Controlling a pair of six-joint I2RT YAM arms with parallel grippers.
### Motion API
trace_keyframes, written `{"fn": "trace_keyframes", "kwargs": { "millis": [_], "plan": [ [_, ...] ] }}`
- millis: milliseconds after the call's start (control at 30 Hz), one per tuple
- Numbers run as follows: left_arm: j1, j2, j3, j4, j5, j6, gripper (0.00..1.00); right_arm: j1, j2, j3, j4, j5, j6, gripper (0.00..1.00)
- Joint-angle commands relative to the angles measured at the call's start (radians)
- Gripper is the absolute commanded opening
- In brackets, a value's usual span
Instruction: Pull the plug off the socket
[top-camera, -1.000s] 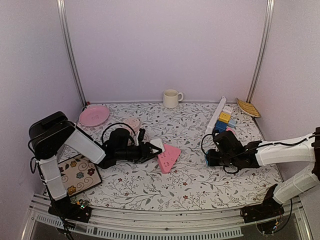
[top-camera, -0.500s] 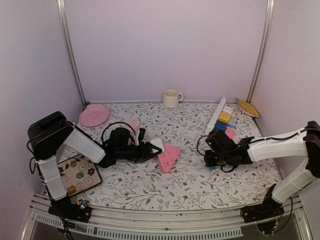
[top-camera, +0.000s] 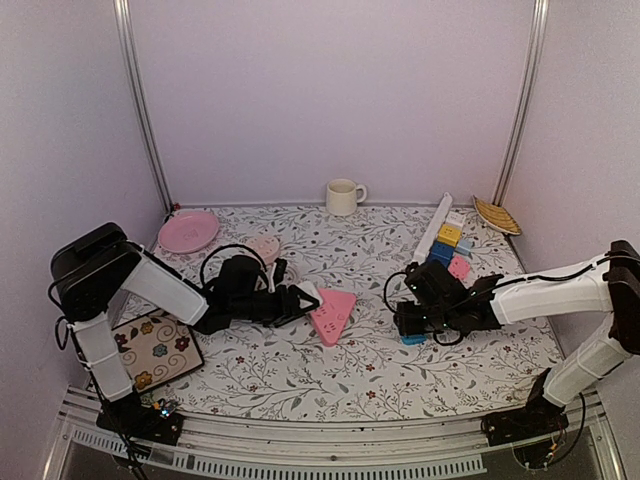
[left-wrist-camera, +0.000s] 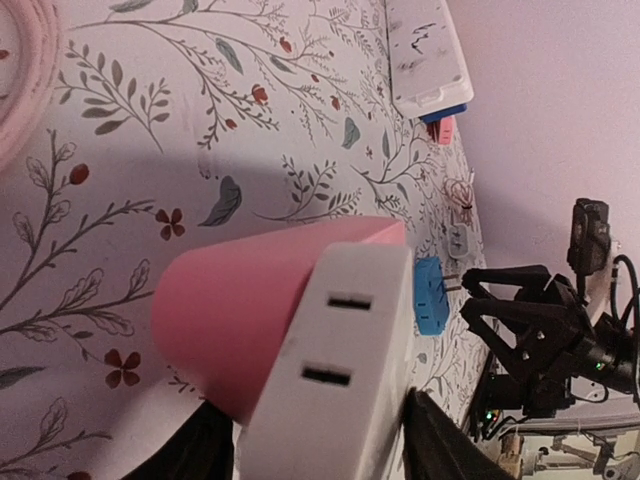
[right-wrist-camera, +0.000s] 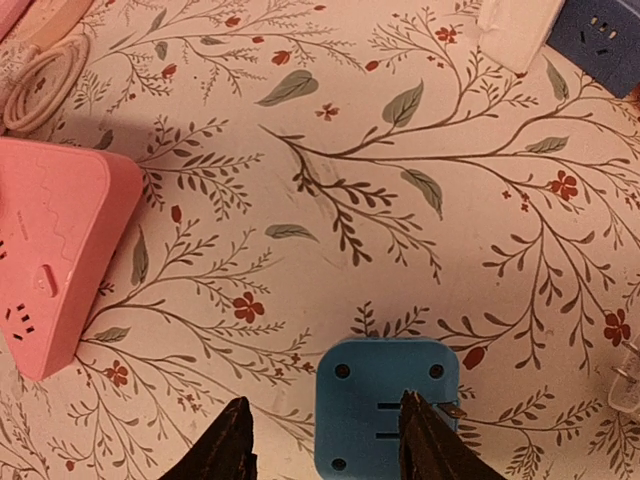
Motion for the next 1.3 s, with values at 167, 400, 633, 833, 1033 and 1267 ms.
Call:
{"fn": "trace_keyframes", "kwargs": {
  "millis": [167, 400, 633, 833, 1033, 1267],
  "plan": [
    [0.004, -0.039, 0.015, -0.060, -0.019, 0.043, 0.58, 0.007, 0.058, 0.074, 0.226, -0.219, -0.021, 0.56],
    [0.005, -0.041, 0.025, -0.068, -0.005, 0.057, 0.65, 0.007, 0.224, 0.211, 0.278, -0.262, -0.045, 0.68],
    [0.010, -0.071, 0.015, -0.129, -0.068, 0.077, 0.73, -0.007, 0.350, 0.316, 0.280, -0.267, -0.067, 0.74],
    [0.027, -0.103, -0.027, -0.138, -0.119, 0.067, 0.79, -0.012, 0.431, 0.388, 0.280, -0.288, -0.089, 0.79],
    [0.045, -0.118, -0.044, -0.141, -0.126, 0.064, 0.81, -0.012, 0.495, 0.432, 0.280, -0.307, -0.091, 0.81],
    [0.067, -0.150, -0.069, -0.181, -0.179, 0.068, 0.90, -0.010, 0.544, 0.447, 0.279, -0.319, -0.084, 0.85]
  ]
}}
